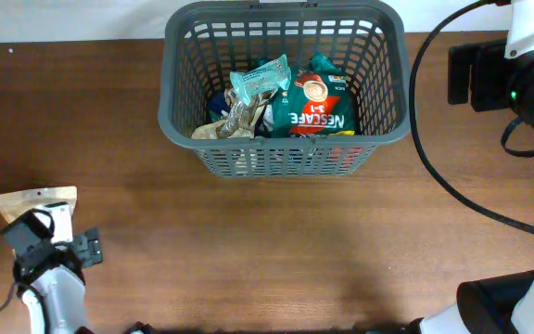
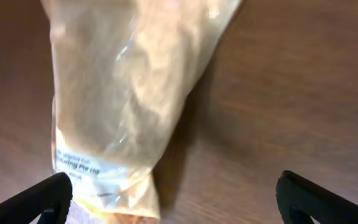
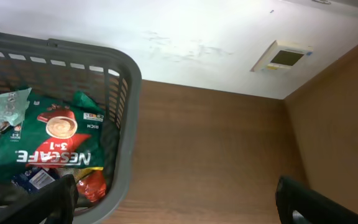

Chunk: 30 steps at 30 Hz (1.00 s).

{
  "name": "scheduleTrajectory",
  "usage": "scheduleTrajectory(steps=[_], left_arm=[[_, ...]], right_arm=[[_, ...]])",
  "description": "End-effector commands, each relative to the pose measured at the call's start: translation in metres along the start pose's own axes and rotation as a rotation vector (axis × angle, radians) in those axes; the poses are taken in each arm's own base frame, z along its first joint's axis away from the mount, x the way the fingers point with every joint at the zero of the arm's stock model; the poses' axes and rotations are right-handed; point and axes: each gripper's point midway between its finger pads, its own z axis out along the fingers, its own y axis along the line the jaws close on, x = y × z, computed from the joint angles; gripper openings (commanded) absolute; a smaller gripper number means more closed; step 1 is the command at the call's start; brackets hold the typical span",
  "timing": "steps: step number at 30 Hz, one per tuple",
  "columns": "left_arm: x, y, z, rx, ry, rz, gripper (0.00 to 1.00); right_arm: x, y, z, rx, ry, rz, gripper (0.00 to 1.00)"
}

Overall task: Pack container
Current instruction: 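Lower the left gripper onto the beige translucent bag and grasp it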

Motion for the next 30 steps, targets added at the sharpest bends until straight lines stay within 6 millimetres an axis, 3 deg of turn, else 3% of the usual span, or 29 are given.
scheduleTrajectory(steps=[1,8,21,30], left_arm=[[-0.001,0.019,0.002,-0.019,-0.009,-0.072,1.00],[0.003,0.048,-0.001,-0.075,-0.009,-0.143,0.99],[-0.007,0.043,0.002,-0.039,-0.055,-0.118,1.00],[-0.001,0.039,0.021,-0.016,-0.021,-0.117,1.00]], right_arm=[[0.002,-0.001,0.002,0.005,0.009,0.003,0.99],[0.001,-0.001,0.002,0.005,0.009,0.003,0.99],[0.002,-0.006,0.003,0.033,0.014,0.002,0.99],[0.010,-0.007,0.012,0.053,0.056,-0.009,0.99]])
